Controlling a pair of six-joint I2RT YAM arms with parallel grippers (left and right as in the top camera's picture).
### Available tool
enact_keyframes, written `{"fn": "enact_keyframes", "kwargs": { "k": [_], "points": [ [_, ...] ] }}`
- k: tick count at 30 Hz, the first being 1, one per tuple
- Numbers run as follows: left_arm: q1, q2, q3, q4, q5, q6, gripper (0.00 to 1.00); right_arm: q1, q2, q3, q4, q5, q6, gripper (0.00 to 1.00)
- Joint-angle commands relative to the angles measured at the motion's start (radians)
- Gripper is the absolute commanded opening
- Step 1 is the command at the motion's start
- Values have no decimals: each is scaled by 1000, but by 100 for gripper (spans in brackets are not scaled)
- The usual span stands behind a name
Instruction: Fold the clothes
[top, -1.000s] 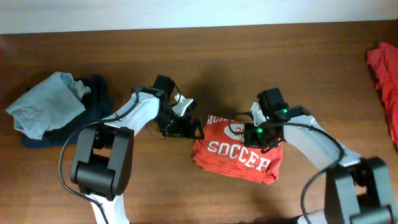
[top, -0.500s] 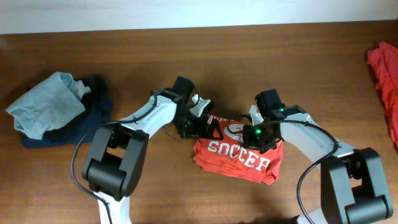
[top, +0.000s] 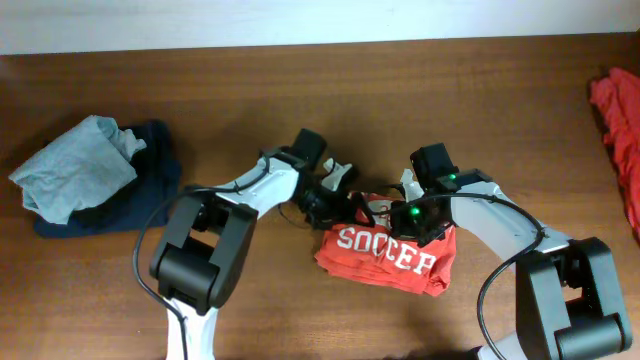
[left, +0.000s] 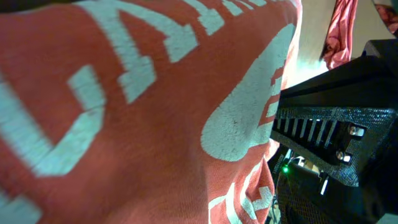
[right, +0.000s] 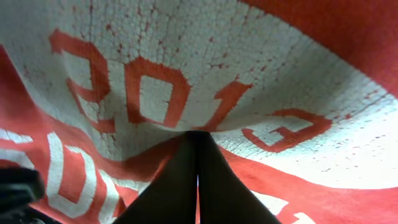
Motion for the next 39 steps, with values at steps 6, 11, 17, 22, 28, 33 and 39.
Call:
{"fn": "enact_keyframes", "kwargs": {
  "k": [6, 11, 17, 22, 28, 33, 39],
  "points": [
    [-20, 58, -31, 4, 24, -63, 80, 0, 3, 11, 4, -13, 8, 4],
    [8, 58, -30, 6, 64, -84, 80, 0, 3, 11, 3, -13, 8, 4],
    [37, 58, -30, 11, 130, -126, 80, 0, 3, 11, 4, -14, 8, 4],
    [-46, 58, -30, 14, 48, -186, 80, 0, 3, 11, 3, -22, 8, 4],
    [-61, 58, -30, 49, 28, -220, 69, 0, 3, 11, 3, -29, 8, 4],
    [-62, 58, -30, 67, 28, -219, 43, 0, 3, 11, 3, -29, 8, 4],
    [-52, 58, -30, 103, -36, -175, 2, -2, -3, 11, -6, -28, 7, 4]
  ]
}}
